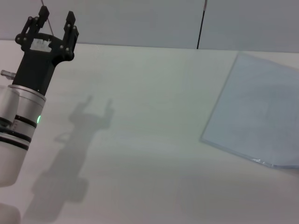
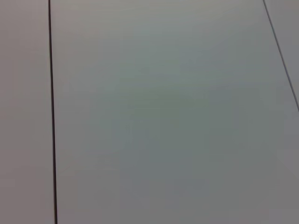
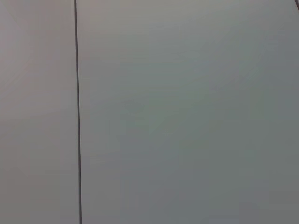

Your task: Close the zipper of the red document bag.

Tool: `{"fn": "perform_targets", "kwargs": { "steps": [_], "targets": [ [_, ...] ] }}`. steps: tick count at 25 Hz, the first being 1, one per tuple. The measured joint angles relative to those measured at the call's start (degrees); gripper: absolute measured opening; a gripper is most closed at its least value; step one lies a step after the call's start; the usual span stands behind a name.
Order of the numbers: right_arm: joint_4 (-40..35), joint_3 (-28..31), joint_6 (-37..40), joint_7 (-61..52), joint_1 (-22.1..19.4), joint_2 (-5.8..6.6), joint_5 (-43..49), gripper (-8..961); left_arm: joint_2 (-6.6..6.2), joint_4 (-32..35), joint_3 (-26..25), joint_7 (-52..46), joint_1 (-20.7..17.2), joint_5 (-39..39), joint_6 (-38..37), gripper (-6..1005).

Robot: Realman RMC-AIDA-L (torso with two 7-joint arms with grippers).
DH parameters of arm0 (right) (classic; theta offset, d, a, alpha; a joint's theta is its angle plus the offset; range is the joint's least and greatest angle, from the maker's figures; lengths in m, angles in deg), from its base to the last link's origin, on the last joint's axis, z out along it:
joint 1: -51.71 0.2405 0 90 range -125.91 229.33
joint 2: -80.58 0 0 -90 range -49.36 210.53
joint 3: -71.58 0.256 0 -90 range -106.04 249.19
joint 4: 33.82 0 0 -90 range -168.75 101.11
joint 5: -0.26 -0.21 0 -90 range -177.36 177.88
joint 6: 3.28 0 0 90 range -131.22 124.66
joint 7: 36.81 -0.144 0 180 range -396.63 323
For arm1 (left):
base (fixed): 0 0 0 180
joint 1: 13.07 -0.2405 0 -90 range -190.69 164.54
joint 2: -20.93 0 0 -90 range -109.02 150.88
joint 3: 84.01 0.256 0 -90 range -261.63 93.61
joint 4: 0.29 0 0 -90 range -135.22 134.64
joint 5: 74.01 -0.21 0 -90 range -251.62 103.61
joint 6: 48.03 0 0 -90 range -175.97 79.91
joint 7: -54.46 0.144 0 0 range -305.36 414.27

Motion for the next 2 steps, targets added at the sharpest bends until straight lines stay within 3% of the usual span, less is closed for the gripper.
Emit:
{"fn": "perform_targets", "kwargs": {
  "steps": [2],
  "targets": [
    [0.0,0.0,0.0,0.0,0.0,0.00,0.0,856,0.00,0.0,0.0,0.0,0.0,0.0,0.0,568]
  ]
}}
